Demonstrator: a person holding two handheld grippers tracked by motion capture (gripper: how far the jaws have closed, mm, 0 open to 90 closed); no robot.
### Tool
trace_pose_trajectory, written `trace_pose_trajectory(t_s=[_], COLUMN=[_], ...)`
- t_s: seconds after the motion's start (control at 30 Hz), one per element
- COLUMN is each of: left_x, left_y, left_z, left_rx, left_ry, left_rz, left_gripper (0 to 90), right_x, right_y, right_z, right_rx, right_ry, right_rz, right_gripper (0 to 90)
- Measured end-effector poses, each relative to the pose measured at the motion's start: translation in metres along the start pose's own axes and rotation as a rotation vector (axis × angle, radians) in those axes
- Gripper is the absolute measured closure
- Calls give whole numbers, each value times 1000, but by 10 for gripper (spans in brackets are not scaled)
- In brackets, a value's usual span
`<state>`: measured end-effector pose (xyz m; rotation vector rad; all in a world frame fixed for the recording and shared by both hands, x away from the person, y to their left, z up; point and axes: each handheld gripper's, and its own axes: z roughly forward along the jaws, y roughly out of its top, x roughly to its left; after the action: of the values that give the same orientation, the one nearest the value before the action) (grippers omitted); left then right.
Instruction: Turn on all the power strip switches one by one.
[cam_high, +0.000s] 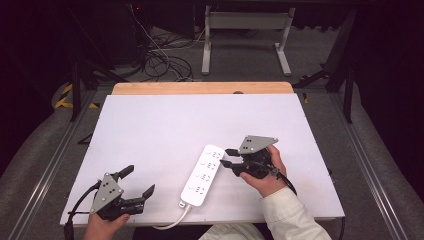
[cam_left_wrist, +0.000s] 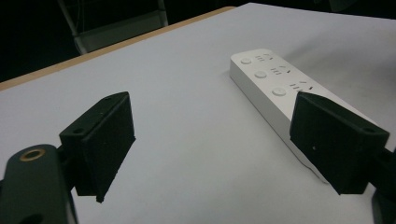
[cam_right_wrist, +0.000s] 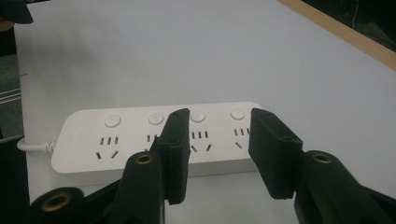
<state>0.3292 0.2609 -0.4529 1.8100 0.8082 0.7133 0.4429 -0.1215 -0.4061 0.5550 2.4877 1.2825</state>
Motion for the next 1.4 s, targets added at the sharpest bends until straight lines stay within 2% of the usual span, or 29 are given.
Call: trace_pose_trajectory(t_s=[0.03,0.07,0.1,0.3,0.47,0.6,0.67,0.77,0.87,0.93,1.07,1.23,1.4], left_x=[0,0,0,-1,-1,-1,0,-1,-1,-1,-2,-1,-1], left_y=[0,0,0,0,0,0,0,0,0,0,0,0,0], left_z=[0,0,0,0,0,0,0,0,0,0,0,0,0], left_rx=[-1,0,2,2,4,0,2,4,4,6,5,5,5], left_ry=[0,-1,-2,0,1,3,0,-2,1,5,3,4,4], left_rz=[-1,-2,-3,1,-2,2,3,4,1,13,7,11,10], left_gripper=[143,144,144,144,144,144,144,144,145,145,145,145,145], right_x=[0,-1,-1,-2,-3,-5,-9,-13,-16,-17,-17,-17,-22], right_y=[0,2,2,11,22,24,24,24,23,22,21,18,14], right_z=[0,1,1,7,21,27,35,40,49,55,67,79,88], right_rx=[0,7,7,59,98,93,74,65,60,62,82,106,115], right_ry=[0,6,6,13,-18,-5,-9,-15,1,7,15,-11,-23], right_rz=[0,6,6,20,27,39,68,87,113,111,101,93,117], right_gripper=[623,687,687,900,900,900,900,900,900,900,900,900,900])
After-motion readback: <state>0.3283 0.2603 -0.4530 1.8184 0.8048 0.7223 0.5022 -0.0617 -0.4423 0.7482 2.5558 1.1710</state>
